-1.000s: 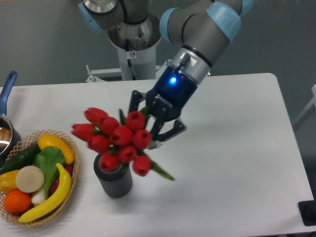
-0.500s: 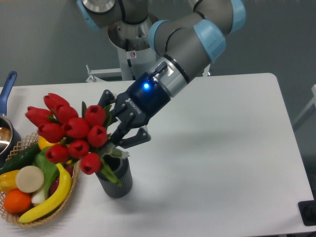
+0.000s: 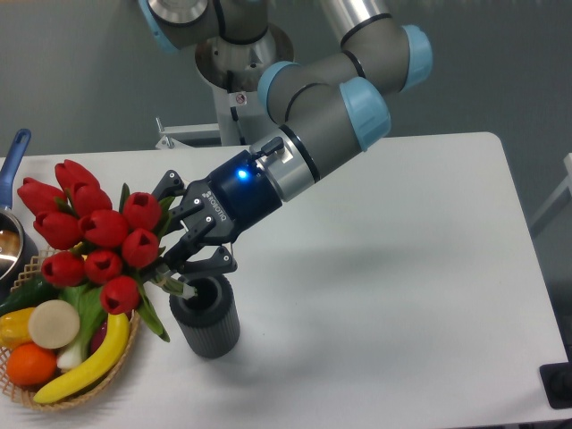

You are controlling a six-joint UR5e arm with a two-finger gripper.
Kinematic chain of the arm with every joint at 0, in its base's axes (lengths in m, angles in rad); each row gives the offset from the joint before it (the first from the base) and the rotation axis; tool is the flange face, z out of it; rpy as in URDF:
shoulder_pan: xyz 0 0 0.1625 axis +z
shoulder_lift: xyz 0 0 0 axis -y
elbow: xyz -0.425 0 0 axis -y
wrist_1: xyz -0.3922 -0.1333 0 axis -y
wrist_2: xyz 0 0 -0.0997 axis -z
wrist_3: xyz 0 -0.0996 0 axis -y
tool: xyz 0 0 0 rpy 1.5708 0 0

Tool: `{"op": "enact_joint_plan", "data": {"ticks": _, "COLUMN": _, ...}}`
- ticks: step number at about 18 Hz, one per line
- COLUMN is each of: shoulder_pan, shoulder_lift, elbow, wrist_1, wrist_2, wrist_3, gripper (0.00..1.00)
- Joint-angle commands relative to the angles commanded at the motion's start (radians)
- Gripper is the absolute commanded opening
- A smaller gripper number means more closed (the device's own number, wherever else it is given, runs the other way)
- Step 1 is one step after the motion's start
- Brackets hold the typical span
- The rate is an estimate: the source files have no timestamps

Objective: Insert the flowers into the vase
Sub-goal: 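Push the tulip stems down into the vase opening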

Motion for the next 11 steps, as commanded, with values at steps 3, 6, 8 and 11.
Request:
{"op": "enact_joint_plan", "data": {"ticks": 3, "shoulder_pan": 0.037, "shoulder_lift": -0.003, "elbow": -0.041, "wrist_1": 0.002, "wrist_2": -0.055, "wrist_3": 0.041, "gripper": 0.39}}
{"op": "enact_joint_plan", "data": {"ticks": 6, "shoulder_pan": 0.046, "shoulder_lift": -0.005, "elbow": -0.066, "wrist_1": 0.002, "wrist_2": -0.066, "wrist_3": 0.060, "gripper": 0.39}}
{"op": "enact_joint_plan", "data": {"ticks": 8, "shoulder_pan": 0.046, "shoulder_lift": -0.005, "elbow": -0.072, "wrist_1": 0.002, "wrist_2": -0.066, "wrist_3": 0.063, "gripper": 0.39}}
{"op": "enact_joint_plan", "data": {"ticks": 11, "shoulder_pan": 0.043, "shoulder_lift": -0.012, "elbow": -0.083, "wrist_1": 0.000, "wrist_2": -0.066, "wrist_3": 0.063, "gripper": 0.39}}
